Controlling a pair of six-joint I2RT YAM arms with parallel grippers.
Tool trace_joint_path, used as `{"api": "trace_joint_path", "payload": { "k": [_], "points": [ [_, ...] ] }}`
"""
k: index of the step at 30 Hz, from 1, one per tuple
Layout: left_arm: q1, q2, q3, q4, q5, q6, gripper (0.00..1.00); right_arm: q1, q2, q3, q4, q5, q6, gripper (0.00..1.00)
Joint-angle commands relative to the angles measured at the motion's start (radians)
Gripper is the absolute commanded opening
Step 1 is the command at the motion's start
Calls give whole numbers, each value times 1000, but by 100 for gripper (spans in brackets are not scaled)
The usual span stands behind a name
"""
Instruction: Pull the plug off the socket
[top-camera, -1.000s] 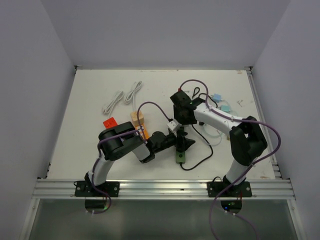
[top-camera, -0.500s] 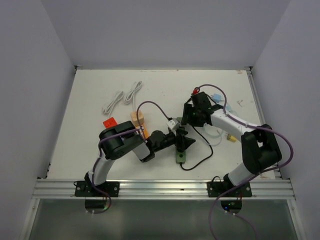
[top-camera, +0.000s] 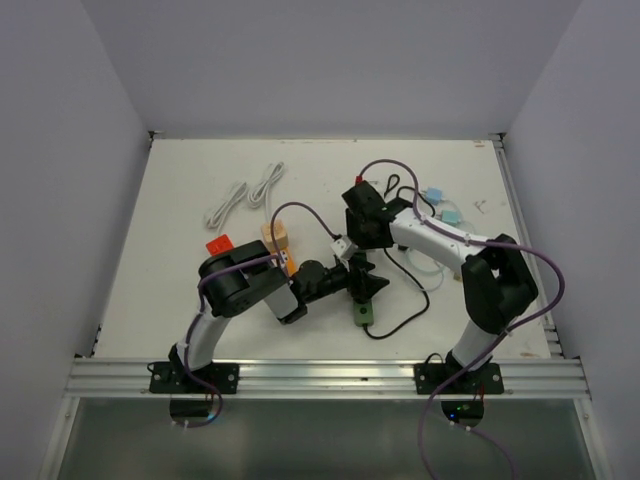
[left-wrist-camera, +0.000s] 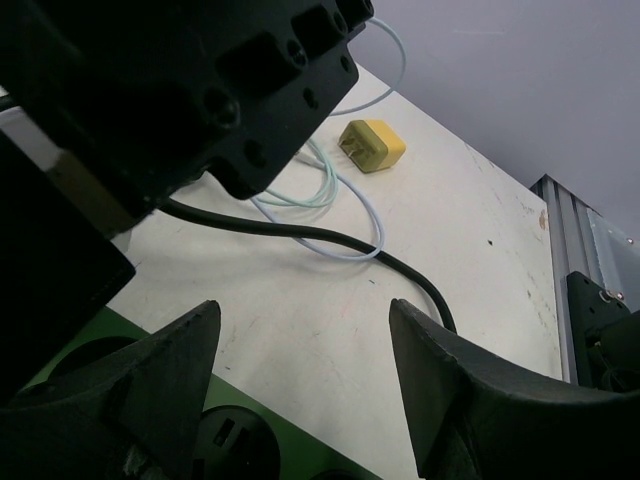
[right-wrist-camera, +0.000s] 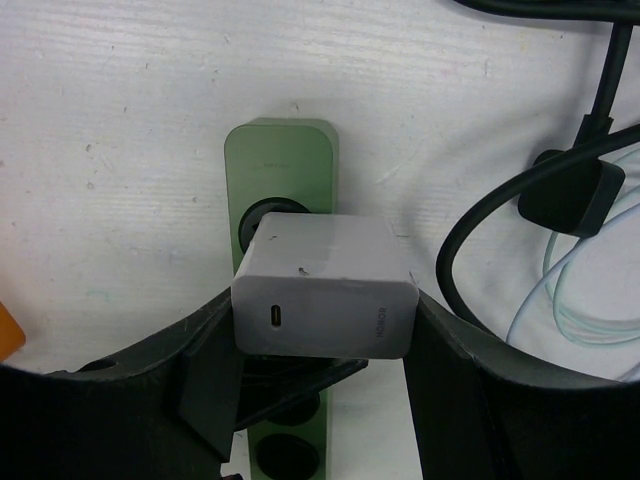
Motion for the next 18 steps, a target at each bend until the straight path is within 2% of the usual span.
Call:
{"api": "trace_joint_path", "payload": {
  "k": [1, 7, 11, 13, 17, 18],
  "points": [
    [31, 129, -62, -469, -20, -43, 74, -3, -67, -27, 21, -130, 39, 0],
    [37, 134, -62, -487, -20, -42, 74, -173, -133, -250, 353, -605, 147, 0],
    [50, 145, -81, -469, -7, -52, 74, -203, -127, -267, 408, -701, 176, 0],
    [53, 149, -82, -463, -7, -54, 74, -197, -119, -239, 383, -678, 174, 0],
    [53, 154, -82, -463, -9, -55, 74, -70, -113, -91, 155, -319, 89, 0],
    [53, 155, -81, -467, -9, -55, 74, -45, -107, -33, 121, -278, 67, 0]
  ]
}}
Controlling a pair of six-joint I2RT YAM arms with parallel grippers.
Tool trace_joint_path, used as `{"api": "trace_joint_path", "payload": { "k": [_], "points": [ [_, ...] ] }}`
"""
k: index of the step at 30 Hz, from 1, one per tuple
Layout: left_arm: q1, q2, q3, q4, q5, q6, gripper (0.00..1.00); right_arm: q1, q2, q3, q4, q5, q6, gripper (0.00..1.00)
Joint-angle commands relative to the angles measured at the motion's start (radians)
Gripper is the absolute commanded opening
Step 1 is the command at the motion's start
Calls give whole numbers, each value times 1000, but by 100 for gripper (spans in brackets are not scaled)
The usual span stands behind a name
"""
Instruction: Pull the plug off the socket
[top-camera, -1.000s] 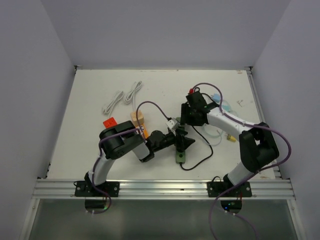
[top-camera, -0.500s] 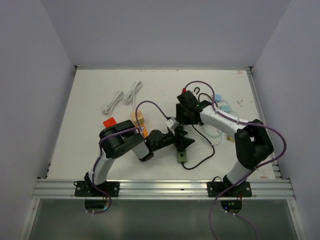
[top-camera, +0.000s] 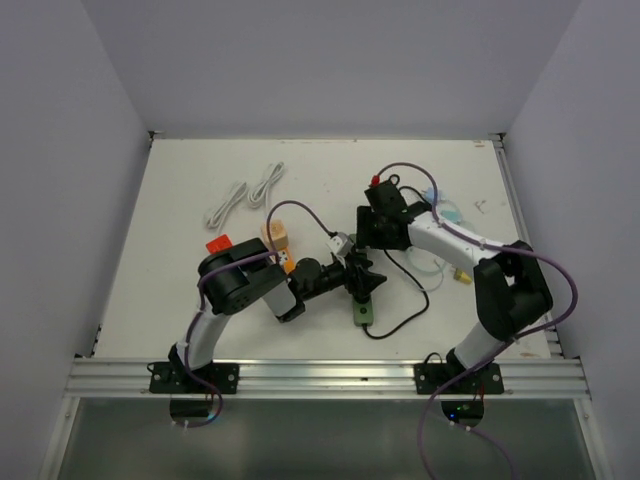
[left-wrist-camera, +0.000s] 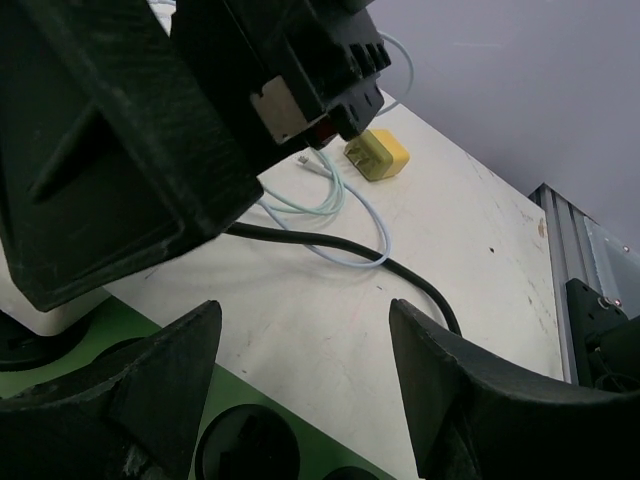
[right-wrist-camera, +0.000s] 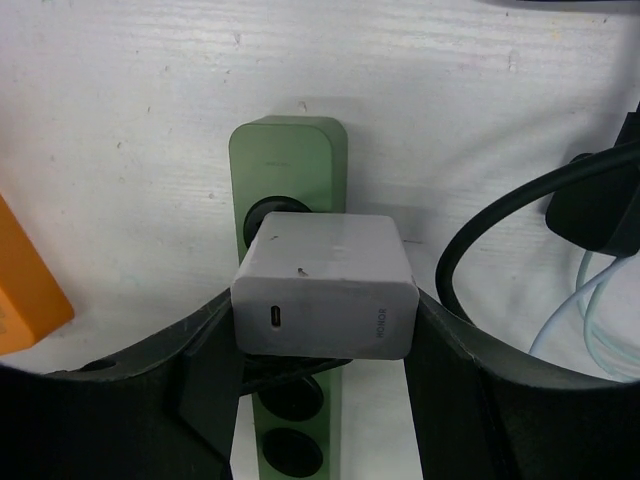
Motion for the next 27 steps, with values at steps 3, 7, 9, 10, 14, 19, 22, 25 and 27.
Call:
{"api": "trace_joint_path", "payload": {
  "k": [3, 7, 9, 10, 14, 19, 22, 25, 27],
  "points": [
    [24, 151, -73, -498, -40, -40, 74, 189, 30, 236, -183, 196, 48, 0],
    [26, 162, -64, -514, -37, -45, 74, 232, 65, 281, -258, 303, 43, 0],
    [26, 167, -59, -526, -49, -49, 74, 242, 96, 308, -279, 350, 38, 0],
    [26, 168, -61, -528, -52, -49, 74, 246, 114, 325, -329, 407, 38, 0],
    [26, 171, -53, -558, -80, -48, 74, 254, 124, 328, -322, 392, 31, 0],
    [17, 171, -40, -609, -106, -25, 73, 251, 107, 347, -319, 357, 24, 0],
    [18, 145, -76, -554, -94, -29, 74, 246, 102, 345, -299, 314, 20, 0],
    [17, 89, -116, -494, -92, -22, 75, 231, 108, 350, -298, 287, 15, 0],
    [17, 38, -128, -472, -84, -14, 77, 205, 104, 348, -296, 262, 14, 0]
  ]
}}
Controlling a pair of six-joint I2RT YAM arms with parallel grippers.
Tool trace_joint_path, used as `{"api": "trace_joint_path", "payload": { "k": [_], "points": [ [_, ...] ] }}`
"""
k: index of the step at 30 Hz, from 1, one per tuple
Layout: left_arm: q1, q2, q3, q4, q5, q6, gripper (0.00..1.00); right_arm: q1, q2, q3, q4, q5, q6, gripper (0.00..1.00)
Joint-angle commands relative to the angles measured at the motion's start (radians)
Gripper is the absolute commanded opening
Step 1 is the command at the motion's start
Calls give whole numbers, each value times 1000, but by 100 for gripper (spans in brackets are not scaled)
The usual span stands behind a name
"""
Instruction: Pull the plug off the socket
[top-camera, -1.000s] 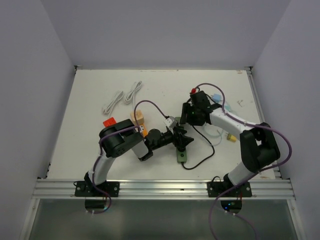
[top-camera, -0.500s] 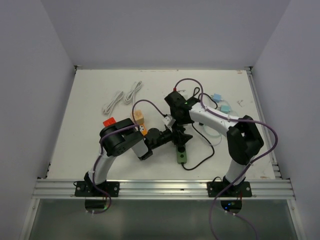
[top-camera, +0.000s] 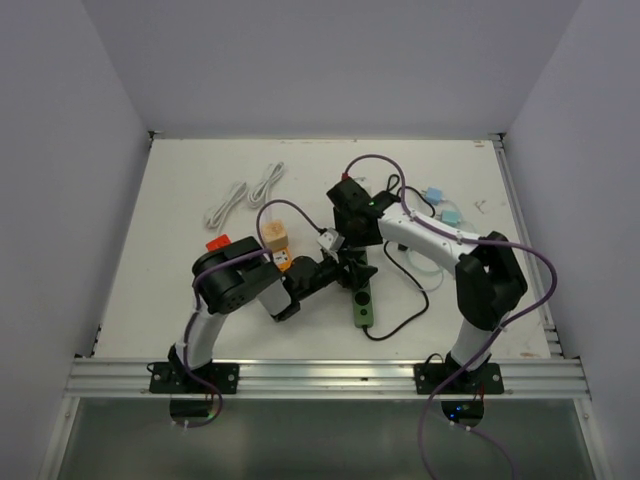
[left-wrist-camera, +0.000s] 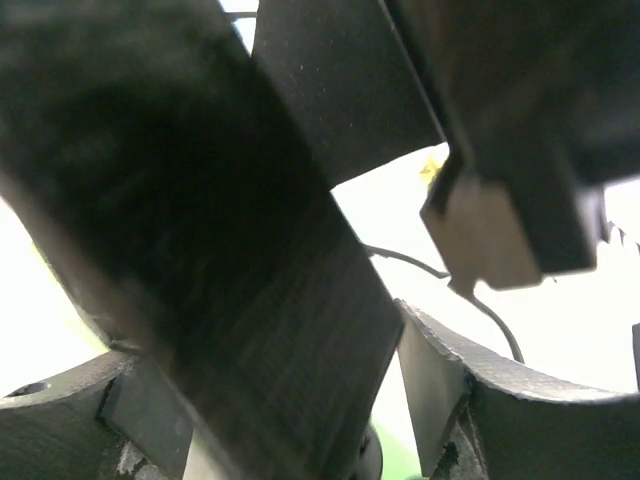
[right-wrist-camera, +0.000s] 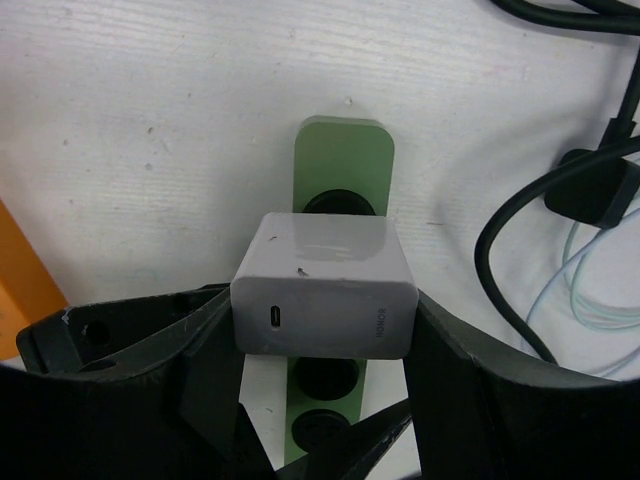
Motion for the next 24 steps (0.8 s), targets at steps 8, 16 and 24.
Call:
{"api": "trace_joint_path", "payload": {
  "k": [8, 16, 24],
  "points": [
    [8, -170, -26, -660, 54, 109, 80, -207, -153, 2, 58, -229, -13, 0],
    [15, -432, 51, -870, 52, 224, 81, -302, -118, 104, 58, -303, -64, 0],
    [55, -760, 189, -1240, -58, 387, 82, -310, 3, 223, 168, -281, -127, 0]
  ]
}}
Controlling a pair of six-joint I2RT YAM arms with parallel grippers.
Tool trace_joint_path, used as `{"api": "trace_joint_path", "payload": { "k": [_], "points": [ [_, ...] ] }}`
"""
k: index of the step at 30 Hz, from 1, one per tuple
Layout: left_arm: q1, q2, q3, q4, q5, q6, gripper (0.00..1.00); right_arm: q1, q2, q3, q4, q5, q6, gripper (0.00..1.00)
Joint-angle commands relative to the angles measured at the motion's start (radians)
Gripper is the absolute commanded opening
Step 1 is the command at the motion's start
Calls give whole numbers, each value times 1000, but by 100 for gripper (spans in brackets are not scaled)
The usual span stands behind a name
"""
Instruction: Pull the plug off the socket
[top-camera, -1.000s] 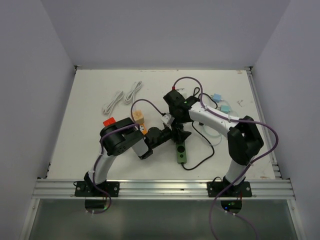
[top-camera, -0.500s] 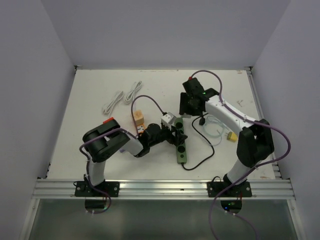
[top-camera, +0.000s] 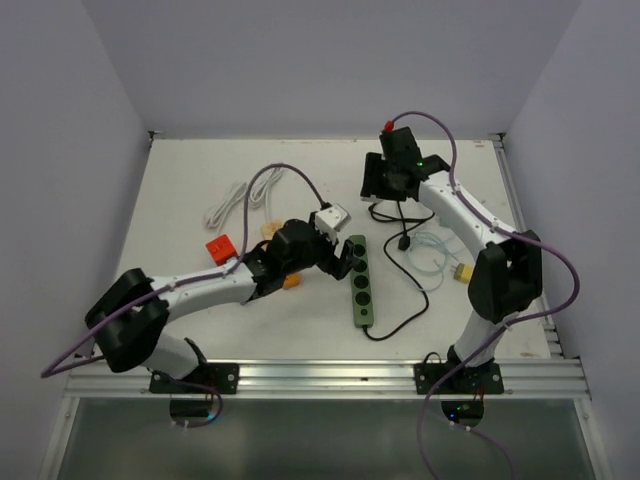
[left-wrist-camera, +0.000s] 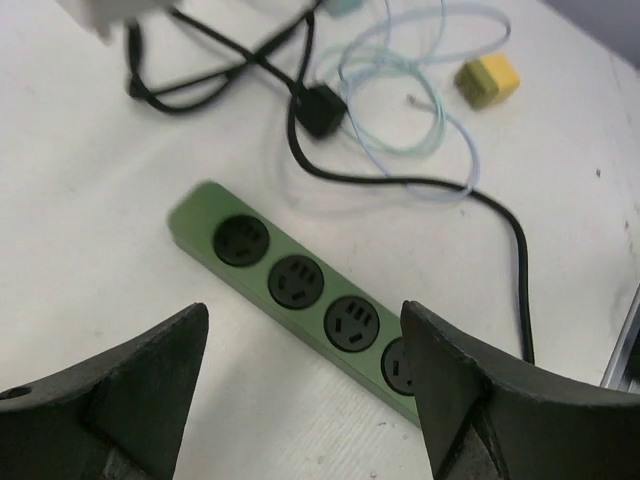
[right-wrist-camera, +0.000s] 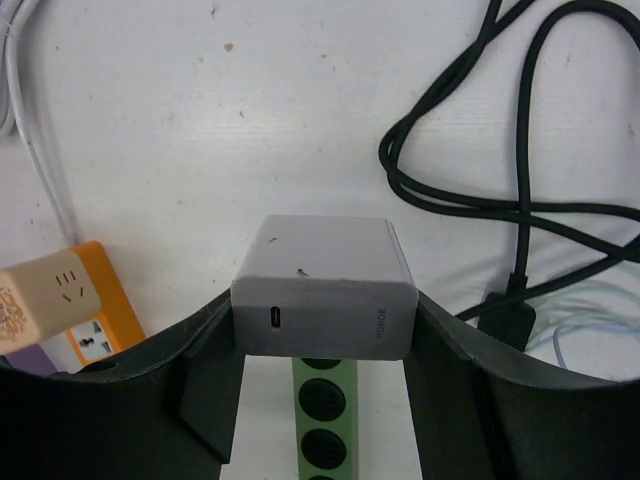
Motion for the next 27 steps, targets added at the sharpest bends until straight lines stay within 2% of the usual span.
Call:
{"api": "trace_joint_path", "payload": {
  "k": [1, 2, 4, 8, 14, 17, 22, 27],
  "points": [
    [35, -169, 87, -192, -131, 106, 82, -2, 56, 68, 121, -15, -55, 0],
    [35, -195, 85, -227, -247, 106, 82, -4, 95, 81, 129, -14, -61, 0],
    [33, -283, 17, -194, -422, 112, 83, -2, 151, 111, 170, 3, -71, 0],
    [33, -405, -120, -89, -599, 109, 87, -2, 219, 89, 305, -3, -98, 0],
    [33, -458, -235, 47, -653, 121, 87, -2, 302, 123, 384, 1, -115, 0],
    [33, -455, -248, 67, -634, 118, 88, -2, 322, 111, 421, 26, -121, 0],
    [33, -445, -237, 52, -590, 104, 89, 2, 359, 88, 447, 95, -143, 6],
    [35, -458, -235, 50, -579, 99, 91, 2, 365, 33, 477, 130, -144, 30]
  ]
}}
